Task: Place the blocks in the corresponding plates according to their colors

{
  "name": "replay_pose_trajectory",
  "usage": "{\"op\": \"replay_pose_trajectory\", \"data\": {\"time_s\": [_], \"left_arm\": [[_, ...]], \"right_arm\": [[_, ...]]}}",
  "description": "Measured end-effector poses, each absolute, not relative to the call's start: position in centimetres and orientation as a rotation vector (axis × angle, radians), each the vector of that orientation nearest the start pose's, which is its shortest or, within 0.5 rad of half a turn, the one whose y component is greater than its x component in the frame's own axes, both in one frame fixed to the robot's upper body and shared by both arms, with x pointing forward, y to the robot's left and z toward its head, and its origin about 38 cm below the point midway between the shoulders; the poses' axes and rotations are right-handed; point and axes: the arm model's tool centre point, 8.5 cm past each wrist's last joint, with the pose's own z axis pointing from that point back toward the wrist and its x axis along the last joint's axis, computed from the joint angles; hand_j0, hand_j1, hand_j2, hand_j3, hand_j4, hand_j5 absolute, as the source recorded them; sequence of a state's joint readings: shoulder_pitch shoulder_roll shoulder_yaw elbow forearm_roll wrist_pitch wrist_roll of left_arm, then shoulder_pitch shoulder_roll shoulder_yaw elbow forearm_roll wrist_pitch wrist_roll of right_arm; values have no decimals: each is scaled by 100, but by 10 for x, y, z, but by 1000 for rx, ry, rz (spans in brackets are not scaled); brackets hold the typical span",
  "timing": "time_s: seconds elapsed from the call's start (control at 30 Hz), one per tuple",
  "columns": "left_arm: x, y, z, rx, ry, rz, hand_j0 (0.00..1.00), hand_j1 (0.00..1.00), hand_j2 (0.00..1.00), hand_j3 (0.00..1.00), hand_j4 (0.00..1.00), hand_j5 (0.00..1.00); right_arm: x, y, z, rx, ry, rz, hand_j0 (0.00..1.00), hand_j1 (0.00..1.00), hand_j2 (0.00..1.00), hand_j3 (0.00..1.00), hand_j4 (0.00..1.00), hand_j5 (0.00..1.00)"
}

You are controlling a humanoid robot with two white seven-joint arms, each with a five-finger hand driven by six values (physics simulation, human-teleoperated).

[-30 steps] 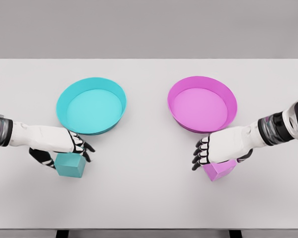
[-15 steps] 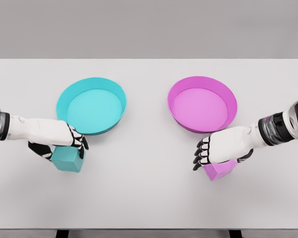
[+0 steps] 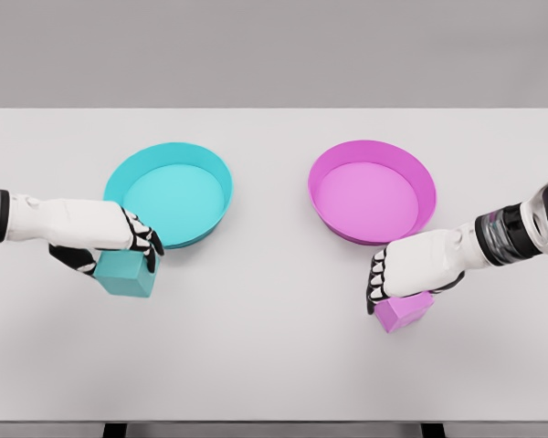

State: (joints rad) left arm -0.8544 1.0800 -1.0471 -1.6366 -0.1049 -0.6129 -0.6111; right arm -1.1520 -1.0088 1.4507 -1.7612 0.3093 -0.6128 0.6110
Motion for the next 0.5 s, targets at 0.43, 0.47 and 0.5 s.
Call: {"op": "replay_pose_trajectory", "data": {"time_s": [0.43,0.47,0.5], "left_arm": [[388,306,240,123,-1267,-2286,61,61,61,61,61,61],[389,306,240,126,-1268,-2283,61,61,61,61,61,61],[391,306,240,127,-1270,-2278,61,61,61,61,61,61]], "right_arm": [[365,-243,218,66,1233,-3131,60,60,60,60,60,60],[366,-242,221,69,1249,-3128,59,59,59,59,59,59],[367,-242,223,72,1263,-3125,56,56,56,56,56,56]]}}
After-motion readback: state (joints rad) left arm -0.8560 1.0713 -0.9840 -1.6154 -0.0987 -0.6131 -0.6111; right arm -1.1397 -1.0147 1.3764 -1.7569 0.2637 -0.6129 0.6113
